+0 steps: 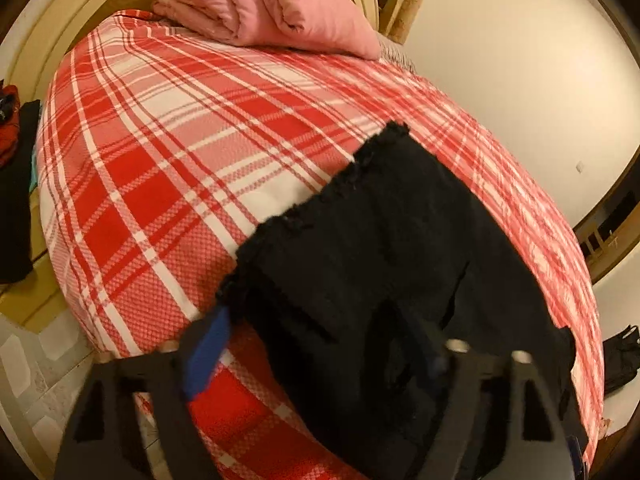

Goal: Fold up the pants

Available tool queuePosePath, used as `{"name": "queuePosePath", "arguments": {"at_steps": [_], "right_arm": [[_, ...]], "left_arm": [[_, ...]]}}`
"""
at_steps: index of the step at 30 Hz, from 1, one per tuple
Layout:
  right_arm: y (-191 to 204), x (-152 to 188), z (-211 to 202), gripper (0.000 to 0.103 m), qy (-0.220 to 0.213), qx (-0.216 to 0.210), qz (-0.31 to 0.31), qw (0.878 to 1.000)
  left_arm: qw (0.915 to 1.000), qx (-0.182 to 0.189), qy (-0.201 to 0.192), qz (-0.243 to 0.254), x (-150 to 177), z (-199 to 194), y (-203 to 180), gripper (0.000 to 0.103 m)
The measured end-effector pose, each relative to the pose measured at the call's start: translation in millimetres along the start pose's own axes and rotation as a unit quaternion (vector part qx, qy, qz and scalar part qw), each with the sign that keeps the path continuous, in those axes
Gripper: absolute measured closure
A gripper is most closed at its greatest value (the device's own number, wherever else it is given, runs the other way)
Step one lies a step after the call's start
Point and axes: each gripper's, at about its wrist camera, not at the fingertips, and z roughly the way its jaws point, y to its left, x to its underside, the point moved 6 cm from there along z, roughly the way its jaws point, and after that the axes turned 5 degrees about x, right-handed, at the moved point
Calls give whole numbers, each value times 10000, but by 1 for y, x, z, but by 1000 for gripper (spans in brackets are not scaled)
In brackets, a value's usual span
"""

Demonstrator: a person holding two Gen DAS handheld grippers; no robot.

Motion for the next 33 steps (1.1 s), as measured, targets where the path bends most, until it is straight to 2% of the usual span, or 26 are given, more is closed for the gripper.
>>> {"name": "queuePosePath", "arguments": {"at_steps": [1, 4, 7, 10, 16, 22, 33], "right_arm": [[-2, -1, -2, 40, -26, 6, 57, 10000], [-9, -3, -4, 40, -40, 35, 234, 9997], [-21, -4, -7, 40, -51, 97, 471, 9988], [-37, -5, -12, 40, -101, 166, 769, 9969], [-66, -5, -22, 40, -202, 282, 1253, 9915], [-77, -2, -29, 40, -273, 323, 1368, 9897], [-89, -2, -34, 40, -334, 369, 1546, 9867]], "left_arm": [[10000, 48, -31, -31, -4, -1, 2, 42], [9998, 180, -26, -24, -8, -4, 3, 58], [9997, 173, -111, 145, -11, -9, -5, 66], [9972, 40, -355, 650, -15, -24, -24, 71], [9895, -43, -637, 1300, -24, -38, -57, 77], [9847, 23, -731, 1580, -23, -44, -78, 83], [9729, 611, -825, 2071, -8, -61, -124, 85]]}}
